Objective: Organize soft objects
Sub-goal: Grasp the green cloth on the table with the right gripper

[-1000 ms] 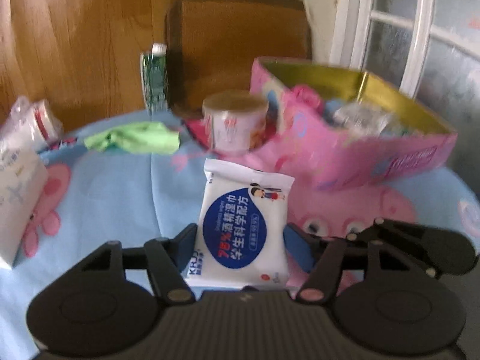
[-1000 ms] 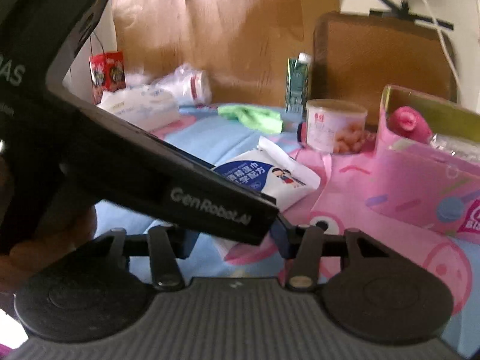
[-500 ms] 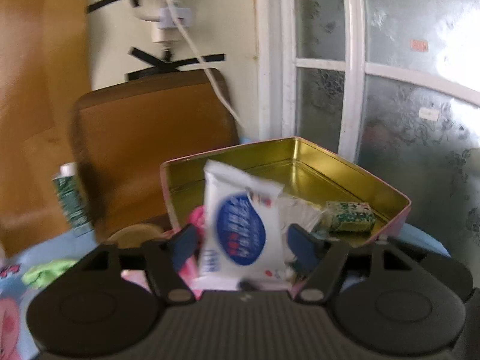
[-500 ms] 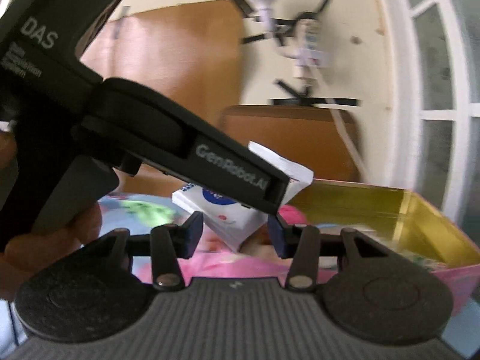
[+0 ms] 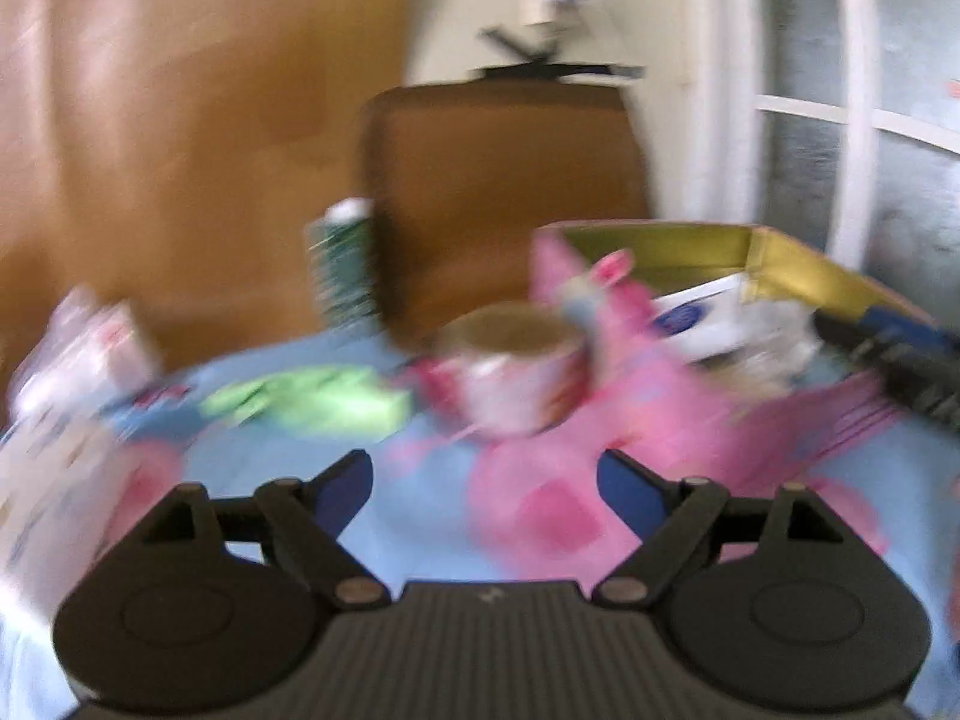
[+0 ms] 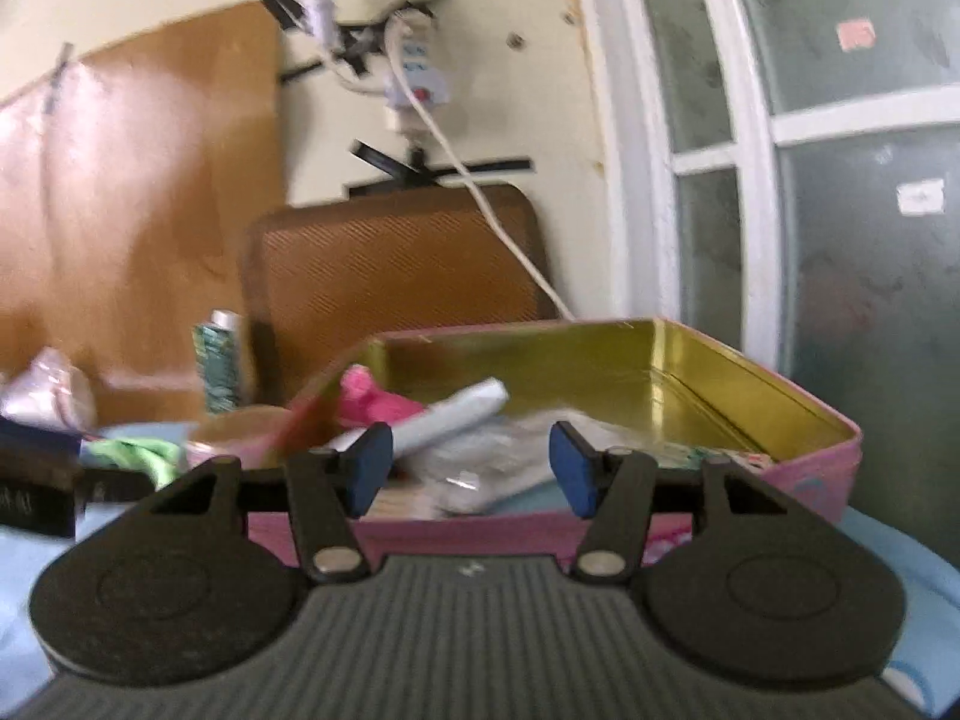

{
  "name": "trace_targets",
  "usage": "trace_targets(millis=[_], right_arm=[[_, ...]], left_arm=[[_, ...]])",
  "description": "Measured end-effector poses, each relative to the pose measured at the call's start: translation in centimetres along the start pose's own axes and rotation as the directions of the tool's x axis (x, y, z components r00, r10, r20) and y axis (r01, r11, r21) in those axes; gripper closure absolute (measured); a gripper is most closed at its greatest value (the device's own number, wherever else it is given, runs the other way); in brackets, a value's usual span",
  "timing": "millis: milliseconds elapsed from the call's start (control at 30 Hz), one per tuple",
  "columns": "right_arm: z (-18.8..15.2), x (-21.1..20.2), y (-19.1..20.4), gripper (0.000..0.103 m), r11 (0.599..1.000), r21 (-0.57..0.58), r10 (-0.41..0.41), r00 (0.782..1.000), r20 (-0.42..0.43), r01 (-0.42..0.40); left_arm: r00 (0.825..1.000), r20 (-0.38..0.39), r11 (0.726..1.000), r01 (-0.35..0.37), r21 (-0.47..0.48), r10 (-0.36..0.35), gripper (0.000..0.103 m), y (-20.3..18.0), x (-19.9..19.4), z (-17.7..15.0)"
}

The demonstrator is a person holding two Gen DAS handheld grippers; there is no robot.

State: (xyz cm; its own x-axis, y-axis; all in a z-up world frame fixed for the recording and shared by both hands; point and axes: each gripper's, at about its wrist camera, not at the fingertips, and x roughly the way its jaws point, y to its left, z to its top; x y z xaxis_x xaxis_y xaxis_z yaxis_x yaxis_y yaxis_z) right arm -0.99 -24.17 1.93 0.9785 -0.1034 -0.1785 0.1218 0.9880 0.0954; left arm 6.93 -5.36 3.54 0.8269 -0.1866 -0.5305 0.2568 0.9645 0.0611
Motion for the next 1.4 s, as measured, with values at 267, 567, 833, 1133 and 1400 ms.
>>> trace_targets(millis=[267, 567, 833, 1133, 1400], right_arm=[[-0.4, -1.4, 8.8, 0.043, 0.945, -0.111, 0.299, 0.951, -0.085, -0.307], [0.0, 10.8, 20.5, 0.043, 0.886, -0.109, 0.387, 0.849, -0.361, -0.451], [-1.4, 21.1, 25.3, 0.034, 0.927, -0.158, 0.217, 0.830, -0.514, -0.341], [-2.2, 13.6, 22.1, 0.098, 0.870, -0.157, 0.338, 0.798, -0.499, -0.467], [-3.8, 1.2, 16.2, 0.099, 0.783, -0.200, 0.437, 0.750, -0.497, -0.589]], left_arm=[[0.939, -0.118, 0.937, -0.335, -0.098, 0.324, 0.018, 10.8, 0.0, -5.6], [0.946, -0.159, 0.908, -0.318, -0.274, 0.284, 0.015, 14.0, 0.8, -5.6], [0.946, -0.153, 0.905, -0.320, -0.281, 0.286, 0.015, 13.5, -0.1, -6.2], [0.952, -0.146, 0.906, -0.301, -0.297, 0.268, 0.012, 14.0, -0.1, -6.1], [0.949, -0.162, 0.915, -0.305, -0.263, 0.270, 0.009, 13.3, 0.1, -6.0]])
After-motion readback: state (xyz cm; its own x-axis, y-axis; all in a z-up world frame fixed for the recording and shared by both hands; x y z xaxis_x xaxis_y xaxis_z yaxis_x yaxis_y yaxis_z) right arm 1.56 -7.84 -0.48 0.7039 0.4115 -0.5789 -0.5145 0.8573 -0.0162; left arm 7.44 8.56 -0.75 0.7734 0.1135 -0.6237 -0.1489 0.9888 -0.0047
